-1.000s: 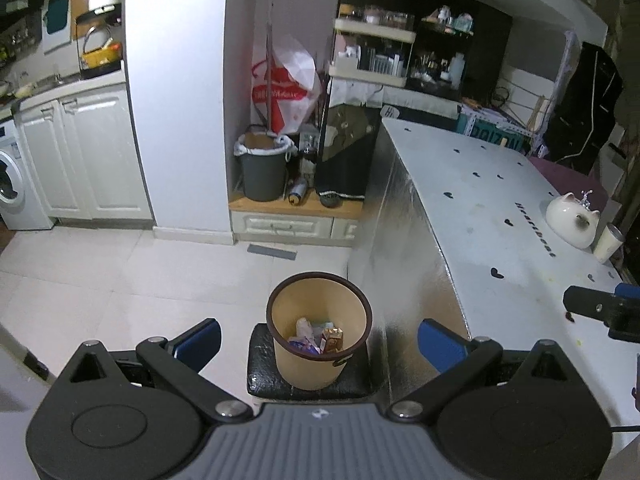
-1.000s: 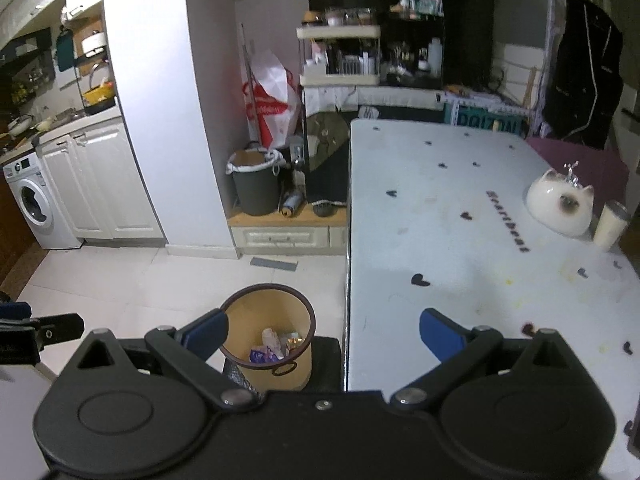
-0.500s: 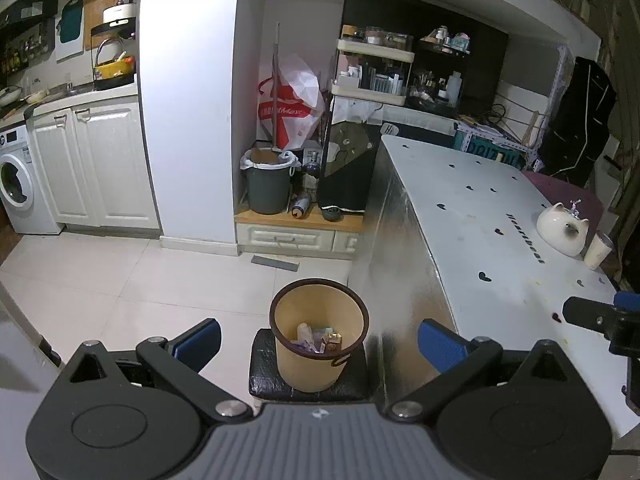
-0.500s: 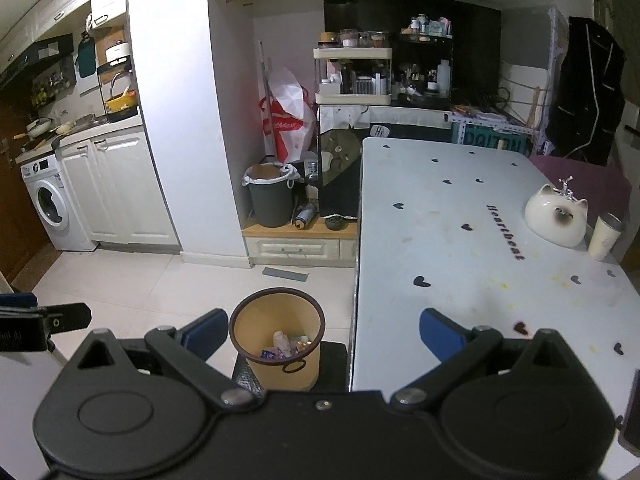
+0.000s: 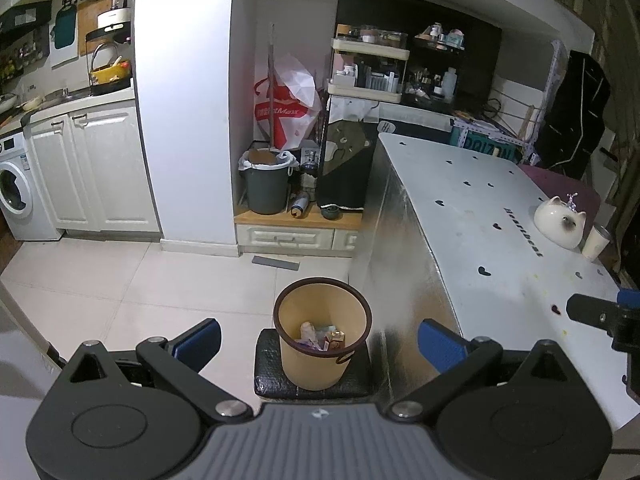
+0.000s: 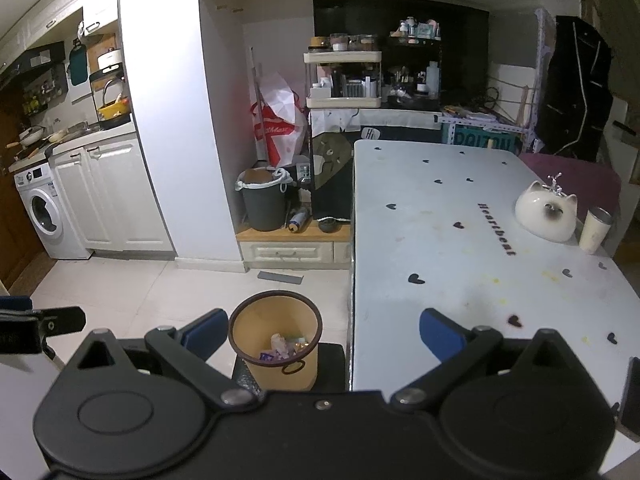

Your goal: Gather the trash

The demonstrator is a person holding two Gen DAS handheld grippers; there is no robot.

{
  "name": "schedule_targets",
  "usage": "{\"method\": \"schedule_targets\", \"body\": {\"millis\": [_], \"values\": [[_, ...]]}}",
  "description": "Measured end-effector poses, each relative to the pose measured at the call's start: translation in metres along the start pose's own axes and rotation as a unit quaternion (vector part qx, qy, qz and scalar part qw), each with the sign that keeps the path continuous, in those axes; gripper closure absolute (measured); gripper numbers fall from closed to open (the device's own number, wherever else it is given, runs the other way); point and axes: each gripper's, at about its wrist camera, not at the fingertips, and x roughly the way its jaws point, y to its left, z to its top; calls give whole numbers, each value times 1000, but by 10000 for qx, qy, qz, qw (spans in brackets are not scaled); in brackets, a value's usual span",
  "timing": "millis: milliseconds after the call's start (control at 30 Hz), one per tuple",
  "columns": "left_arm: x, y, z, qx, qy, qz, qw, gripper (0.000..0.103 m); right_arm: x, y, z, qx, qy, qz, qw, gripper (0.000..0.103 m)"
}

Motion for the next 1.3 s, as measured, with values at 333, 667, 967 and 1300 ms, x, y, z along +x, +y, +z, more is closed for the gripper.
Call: {"method": "schedule_targets", "body": {"millis": [333,667,967,1300], "values": [[0,1,0,-2,-11,-9,10000,0,0,-1,1,-46,-10,-14,10000,0],[-1,1,-2,-30,-23,13,10000,0,1,1,3,-85,-20,26,10000,0],[-1,2,-1,-23,-24,12,10000,0,1,1,3,-92,-22,26,10000,0],[-1,2,-1,-26,-29,18,10000,0,3,3,4,-110,-27,24,9999,0]]}}
